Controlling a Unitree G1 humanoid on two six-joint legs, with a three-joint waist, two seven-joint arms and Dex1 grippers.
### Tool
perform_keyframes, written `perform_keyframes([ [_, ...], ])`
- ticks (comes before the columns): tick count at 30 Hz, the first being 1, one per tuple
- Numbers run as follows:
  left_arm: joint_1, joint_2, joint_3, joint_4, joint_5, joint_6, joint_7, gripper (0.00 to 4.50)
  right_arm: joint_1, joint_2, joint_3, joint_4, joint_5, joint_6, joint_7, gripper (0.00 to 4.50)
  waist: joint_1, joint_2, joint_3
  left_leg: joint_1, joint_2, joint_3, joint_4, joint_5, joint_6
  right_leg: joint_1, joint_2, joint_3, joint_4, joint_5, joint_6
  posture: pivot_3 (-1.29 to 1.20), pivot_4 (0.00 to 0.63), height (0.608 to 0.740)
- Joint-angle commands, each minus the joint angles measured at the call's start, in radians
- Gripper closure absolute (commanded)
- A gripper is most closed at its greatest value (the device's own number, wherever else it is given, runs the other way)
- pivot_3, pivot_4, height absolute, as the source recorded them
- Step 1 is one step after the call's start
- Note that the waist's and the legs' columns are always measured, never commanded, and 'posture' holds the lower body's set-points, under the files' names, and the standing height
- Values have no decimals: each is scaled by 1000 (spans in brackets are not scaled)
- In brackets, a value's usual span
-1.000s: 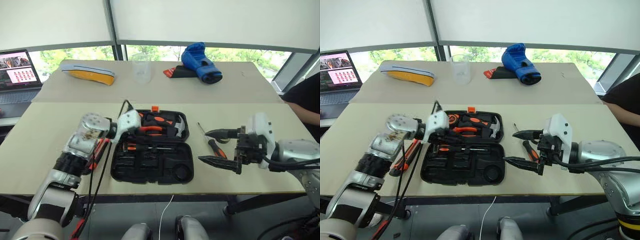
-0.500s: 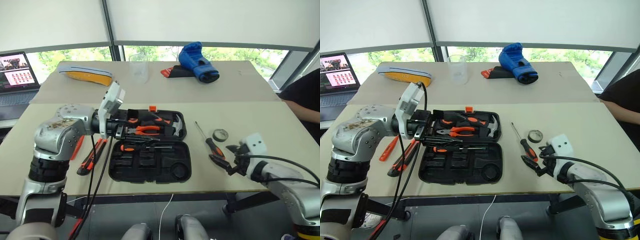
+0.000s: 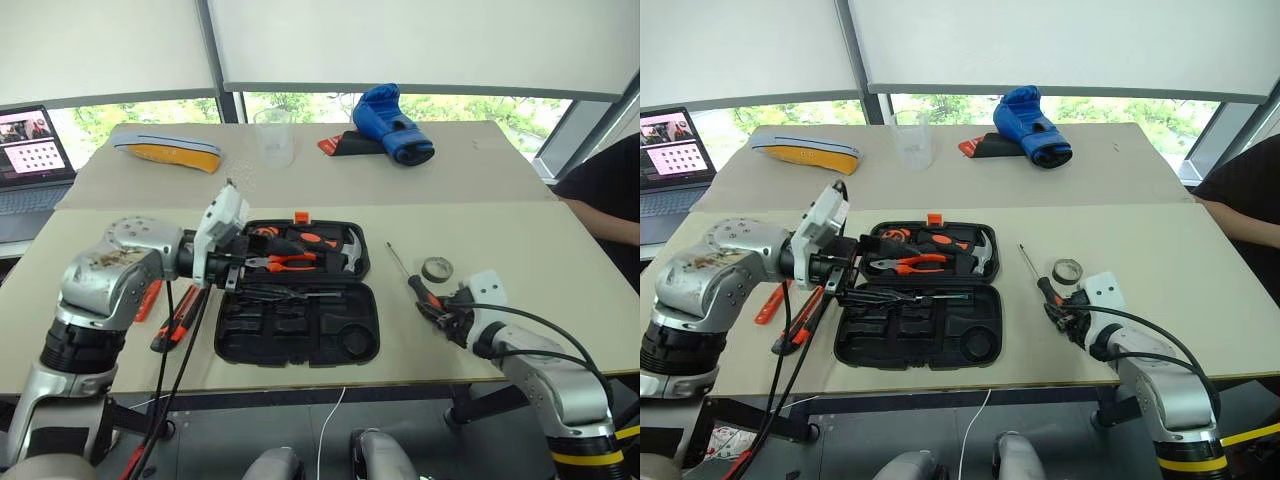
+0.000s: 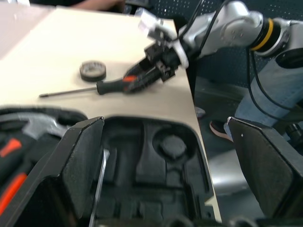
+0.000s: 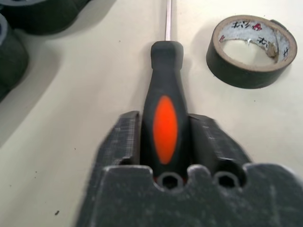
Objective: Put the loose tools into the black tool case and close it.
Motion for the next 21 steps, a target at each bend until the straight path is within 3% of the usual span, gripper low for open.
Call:
perform_keyframes([
  [1,16,47,47,-25,-13,-14,-14,0,-77,-15,-124,-103,132,22,32,3467,-1,0,0,0,0,0,0,0,0,0,0,0,0,0,0,0,150,731],
  [5,81,128,63,-33,-1,-47,-66,0,-148,-124,-64,-161,202,28,211,3467,-7,0,0,1,0,0,-1,0,0,0,1,0,0,0,0,0,150,731],
  [9,117,204,111,-15,-13,-58,-108,0,-288,-257,207,-125,81,-74,474,3467,-18,0,0,0,0,0,-2,0,1,0,1,-1,-1,0,-1,0,150,731],
  [15,190,255,174,-72,-48,-44,-112,0,-409,-267,452,61,-161,-336,642,3467,-13,-1,1,0,0,0,-2,0,1,0,0,-3,-1,0,-1,0,150,731],
  [21,252,272,212,-113,-63,-40,-90,0,-464,-200,510,197,-261,-448,677,3467,-14,-1,1,-3,-1,-1,-1,-1,1,-1,-1,-12,-1,0,-1,0,150,731],
])
